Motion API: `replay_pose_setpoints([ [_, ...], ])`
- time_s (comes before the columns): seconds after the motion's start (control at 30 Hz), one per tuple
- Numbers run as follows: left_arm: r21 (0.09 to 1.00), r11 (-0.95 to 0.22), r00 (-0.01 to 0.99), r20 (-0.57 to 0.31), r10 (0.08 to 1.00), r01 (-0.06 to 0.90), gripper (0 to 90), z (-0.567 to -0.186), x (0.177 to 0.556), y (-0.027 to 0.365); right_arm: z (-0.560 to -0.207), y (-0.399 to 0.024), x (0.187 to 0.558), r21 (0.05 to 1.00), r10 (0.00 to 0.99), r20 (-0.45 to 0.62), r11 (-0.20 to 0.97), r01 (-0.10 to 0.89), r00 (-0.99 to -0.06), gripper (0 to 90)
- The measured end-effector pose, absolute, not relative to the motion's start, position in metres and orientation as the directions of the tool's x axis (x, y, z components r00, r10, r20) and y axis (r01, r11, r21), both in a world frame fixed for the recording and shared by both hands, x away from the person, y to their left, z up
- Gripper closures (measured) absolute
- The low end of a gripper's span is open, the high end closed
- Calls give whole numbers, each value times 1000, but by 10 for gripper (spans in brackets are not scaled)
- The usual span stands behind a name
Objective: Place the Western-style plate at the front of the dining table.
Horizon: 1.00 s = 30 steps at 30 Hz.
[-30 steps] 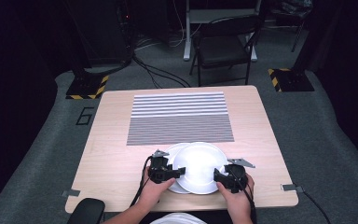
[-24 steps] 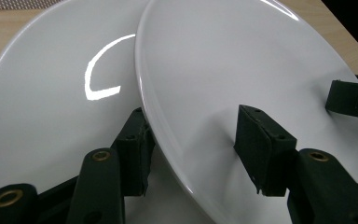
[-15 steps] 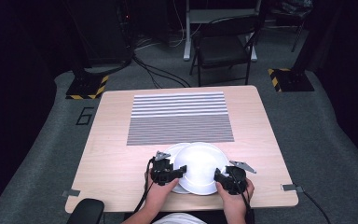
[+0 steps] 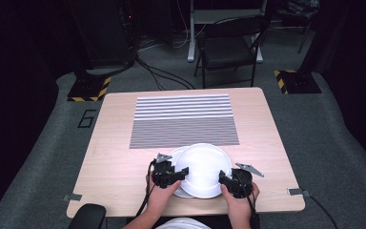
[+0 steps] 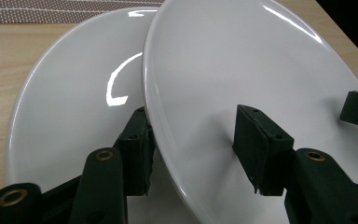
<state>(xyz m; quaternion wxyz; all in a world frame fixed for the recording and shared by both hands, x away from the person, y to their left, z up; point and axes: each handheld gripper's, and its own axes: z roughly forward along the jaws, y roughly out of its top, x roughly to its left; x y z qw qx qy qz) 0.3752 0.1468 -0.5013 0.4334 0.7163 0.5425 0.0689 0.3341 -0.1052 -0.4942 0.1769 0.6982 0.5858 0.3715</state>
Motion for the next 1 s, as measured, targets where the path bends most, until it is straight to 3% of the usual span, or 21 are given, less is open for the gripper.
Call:
replay_pose_setpoints([
  [1.0, 724, 34, 356, -378, 854, 689, 487, -480, 398, 168, -473, -84, 362, 717, 948, 318, -241, 654, 1, 518],
])
